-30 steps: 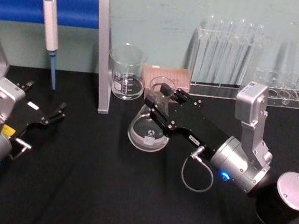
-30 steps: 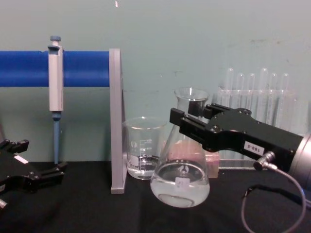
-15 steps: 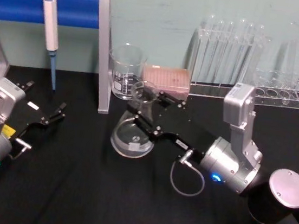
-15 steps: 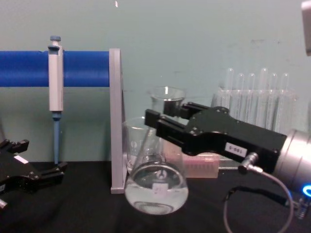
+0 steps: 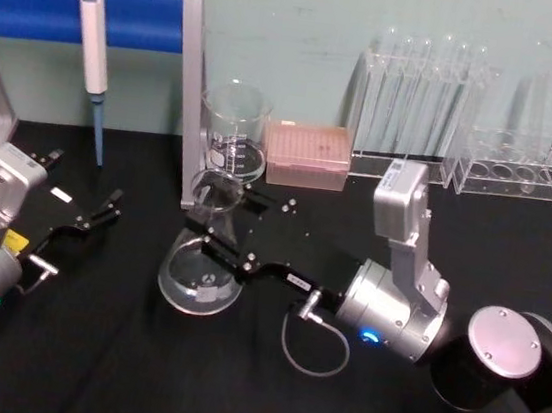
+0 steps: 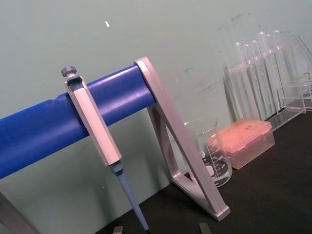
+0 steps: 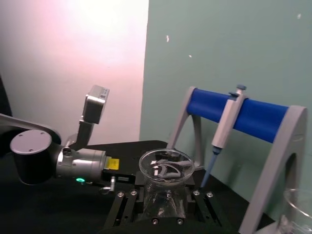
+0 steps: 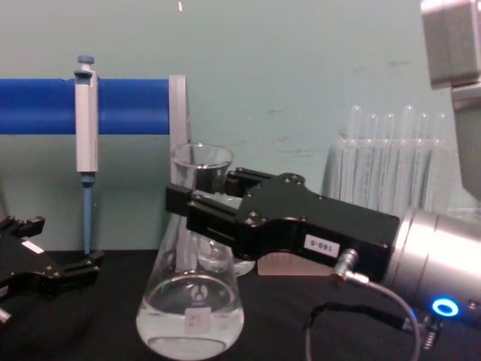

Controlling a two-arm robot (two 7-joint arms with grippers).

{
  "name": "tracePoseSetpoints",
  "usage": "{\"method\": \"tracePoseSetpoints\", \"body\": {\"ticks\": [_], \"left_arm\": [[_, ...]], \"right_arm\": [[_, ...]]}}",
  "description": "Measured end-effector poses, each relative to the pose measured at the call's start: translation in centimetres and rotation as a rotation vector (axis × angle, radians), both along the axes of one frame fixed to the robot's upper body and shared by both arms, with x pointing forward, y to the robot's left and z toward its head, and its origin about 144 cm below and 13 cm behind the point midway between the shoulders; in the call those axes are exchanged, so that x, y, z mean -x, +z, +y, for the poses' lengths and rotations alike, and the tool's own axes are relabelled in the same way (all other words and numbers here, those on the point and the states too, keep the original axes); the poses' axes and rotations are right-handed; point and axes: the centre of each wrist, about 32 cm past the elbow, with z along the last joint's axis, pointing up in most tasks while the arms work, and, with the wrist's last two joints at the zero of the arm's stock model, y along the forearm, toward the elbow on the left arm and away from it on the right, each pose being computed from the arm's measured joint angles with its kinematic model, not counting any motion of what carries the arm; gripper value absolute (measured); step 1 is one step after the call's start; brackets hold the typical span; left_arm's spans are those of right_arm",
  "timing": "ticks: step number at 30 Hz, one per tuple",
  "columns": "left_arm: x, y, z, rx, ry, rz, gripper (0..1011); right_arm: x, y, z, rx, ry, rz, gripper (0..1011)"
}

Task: Grasp the erlenmeyer flask with one hand, shake it three times, then place it back.

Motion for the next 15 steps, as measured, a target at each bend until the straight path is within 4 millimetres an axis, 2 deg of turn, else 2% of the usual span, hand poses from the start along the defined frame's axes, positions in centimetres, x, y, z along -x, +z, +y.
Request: {"method": "tracePoseSetpoints", "body": {"ticks": [15], "left_arm": [[0.0, 0.0, 0.0, 0.0, 0.0, 0.0, 1001]], "right_arm": [[-0.13, -0.08, 0.14, -0.004, -0.01, -0.002, 451]]}}
